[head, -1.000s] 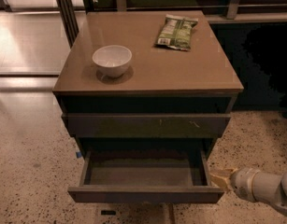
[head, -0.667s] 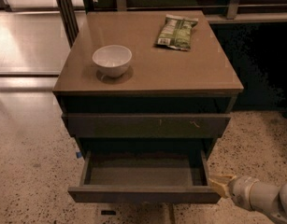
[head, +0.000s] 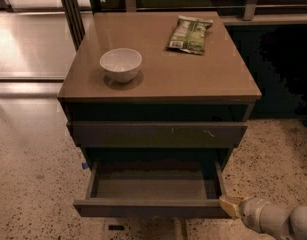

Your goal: Close middle drawer

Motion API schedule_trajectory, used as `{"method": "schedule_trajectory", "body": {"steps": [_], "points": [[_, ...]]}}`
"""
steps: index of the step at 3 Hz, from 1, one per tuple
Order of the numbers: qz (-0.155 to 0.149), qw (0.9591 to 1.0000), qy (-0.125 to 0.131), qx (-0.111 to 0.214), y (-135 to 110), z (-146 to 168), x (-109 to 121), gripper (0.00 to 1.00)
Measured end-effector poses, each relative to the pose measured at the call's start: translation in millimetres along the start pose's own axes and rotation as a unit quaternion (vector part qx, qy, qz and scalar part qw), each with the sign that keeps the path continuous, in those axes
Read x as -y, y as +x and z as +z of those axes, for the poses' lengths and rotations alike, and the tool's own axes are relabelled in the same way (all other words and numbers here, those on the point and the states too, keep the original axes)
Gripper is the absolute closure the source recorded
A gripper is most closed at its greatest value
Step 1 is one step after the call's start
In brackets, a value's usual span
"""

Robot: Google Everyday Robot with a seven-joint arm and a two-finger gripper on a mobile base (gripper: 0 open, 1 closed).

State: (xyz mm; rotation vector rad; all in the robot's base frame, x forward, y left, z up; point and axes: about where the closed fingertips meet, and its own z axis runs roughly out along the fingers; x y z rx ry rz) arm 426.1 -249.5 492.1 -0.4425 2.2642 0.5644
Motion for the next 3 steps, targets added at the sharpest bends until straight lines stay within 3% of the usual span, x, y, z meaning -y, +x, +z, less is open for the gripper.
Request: {"method": "schedule_trajectory", "body": {"steps": [2,3], "points": [[0.052,0.9980,-0.005,-0.035,34,18,10,1.00],[0.055,0.9978,-0.004,-0.037,34,17,10,1.00]]}}
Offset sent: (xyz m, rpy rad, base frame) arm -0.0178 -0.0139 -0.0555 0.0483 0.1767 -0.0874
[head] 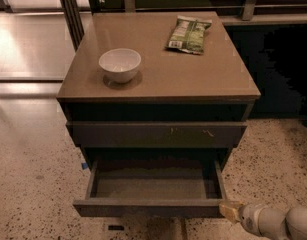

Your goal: Close middle drawer

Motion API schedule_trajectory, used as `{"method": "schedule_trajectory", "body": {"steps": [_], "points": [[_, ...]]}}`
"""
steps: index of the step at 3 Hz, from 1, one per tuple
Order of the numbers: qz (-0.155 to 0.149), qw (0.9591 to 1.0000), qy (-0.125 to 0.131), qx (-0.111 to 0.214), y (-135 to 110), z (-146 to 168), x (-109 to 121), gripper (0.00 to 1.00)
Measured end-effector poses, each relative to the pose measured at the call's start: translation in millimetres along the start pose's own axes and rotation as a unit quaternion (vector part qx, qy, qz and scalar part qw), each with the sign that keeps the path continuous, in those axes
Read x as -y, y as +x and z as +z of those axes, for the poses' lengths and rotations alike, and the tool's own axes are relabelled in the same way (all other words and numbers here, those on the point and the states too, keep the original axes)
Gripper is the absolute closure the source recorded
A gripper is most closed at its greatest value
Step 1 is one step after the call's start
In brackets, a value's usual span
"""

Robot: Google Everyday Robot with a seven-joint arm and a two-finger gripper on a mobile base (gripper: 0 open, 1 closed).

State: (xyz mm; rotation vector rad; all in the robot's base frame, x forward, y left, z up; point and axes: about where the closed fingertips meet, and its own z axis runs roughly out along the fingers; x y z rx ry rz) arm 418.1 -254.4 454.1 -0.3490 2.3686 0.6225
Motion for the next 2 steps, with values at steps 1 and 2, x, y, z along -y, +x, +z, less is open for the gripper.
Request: {"method": "schedule_trajectory", "body": {"steps": [1,2], "points": [[0.006,0.9999,0.008,-0.006,3,1,4,1.00],[0.010,0.9997,0.019,-0.009,4,6,15,1.00]]}}
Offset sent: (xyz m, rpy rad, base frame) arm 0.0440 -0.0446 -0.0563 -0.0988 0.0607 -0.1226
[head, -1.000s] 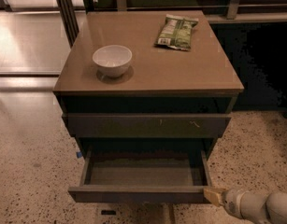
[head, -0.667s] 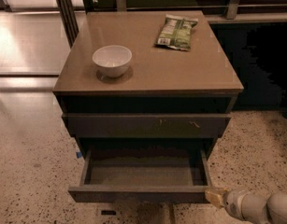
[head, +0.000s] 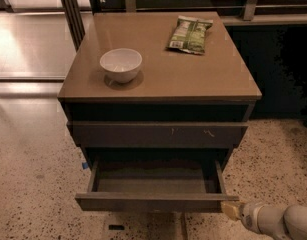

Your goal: Close middle drawer

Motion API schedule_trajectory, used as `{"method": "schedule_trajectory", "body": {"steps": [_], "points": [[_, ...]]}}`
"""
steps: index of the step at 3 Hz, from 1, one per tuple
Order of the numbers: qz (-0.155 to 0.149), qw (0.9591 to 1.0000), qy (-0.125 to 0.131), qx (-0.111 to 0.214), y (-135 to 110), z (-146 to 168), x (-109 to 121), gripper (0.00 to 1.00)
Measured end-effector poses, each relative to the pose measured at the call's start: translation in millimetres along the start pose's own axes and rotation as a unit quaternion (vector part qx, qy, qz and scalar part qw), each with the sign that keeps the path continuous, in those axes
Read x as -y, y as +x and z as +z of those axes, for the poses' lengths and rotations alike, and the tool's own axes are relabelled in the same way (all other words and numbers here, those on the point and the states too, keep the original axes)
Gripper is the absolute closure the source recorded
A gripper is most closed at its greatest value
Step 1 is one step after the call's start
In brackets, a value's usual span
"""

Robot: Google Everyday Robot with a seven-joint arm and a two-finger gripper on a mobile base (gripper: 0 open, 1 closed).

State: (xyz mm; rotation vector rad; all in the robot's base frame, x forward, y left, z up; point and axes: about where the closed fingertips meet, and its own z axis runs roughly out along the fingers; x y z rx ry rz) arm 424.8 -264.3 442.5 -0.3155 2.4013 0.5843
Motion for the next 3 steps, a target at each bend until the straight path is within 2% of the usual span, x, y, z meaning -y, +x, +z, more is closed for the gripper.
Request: {"method": "schedule_trajectory", "body": {"steps": [1,2,3], "points": [[0.002,0.9999,0.011,-0.003,-6,19,20,1.00],[0.002,0.9999,0.011,-0.003,-5,18,19,1.00],[-0.014,0.9996,-0.017,-0.018,-16,38,27,1.00]]}}
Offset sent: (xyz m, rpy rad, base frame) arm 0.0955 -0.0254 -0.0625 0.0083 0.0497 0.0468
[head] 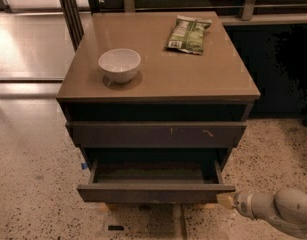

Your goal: Close middle drawer

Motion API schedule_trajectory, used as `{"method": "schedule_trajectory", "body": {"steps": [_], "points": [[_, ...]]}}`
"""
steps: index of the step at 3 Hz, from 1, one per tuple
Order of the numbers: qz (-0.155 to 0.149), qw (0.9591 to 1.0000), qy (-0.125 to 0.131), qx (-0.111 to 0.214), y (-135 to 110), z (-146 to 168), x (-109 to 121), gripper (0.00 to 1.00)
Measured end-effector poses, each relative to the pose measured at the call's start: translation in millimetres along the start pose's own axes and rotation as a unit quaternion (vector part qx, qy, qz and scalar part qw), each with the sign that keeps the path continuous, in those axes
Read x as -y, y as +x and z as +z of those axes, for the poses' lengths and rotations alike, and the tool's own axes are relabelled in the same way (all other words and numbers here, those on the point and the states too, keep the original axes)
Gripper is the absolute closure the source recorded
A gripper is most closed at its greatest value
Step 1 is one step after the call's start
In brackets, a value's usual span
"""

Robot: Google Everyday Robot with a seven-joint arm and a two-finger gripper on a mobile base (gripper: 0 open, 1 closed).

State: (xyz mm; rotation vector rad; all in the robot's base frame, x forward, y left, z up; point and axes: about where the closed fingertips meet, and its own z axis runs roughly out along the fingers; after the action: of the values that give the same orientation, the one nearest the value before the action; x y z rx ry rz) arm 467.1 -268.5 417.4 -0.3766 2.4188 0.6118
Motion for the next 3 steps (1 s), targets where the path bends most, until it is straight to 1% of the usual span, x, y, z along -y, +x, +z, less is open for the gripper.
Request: {"method": "schedule_trajectory", "body": {"steps": [1,3], "points": [[-0.012,0.9997,-0.017,-0.009,-5,11,3,1.00],[-0.057,0.9967,-0.052,-0.026,-39,45,11,1.00]]}}
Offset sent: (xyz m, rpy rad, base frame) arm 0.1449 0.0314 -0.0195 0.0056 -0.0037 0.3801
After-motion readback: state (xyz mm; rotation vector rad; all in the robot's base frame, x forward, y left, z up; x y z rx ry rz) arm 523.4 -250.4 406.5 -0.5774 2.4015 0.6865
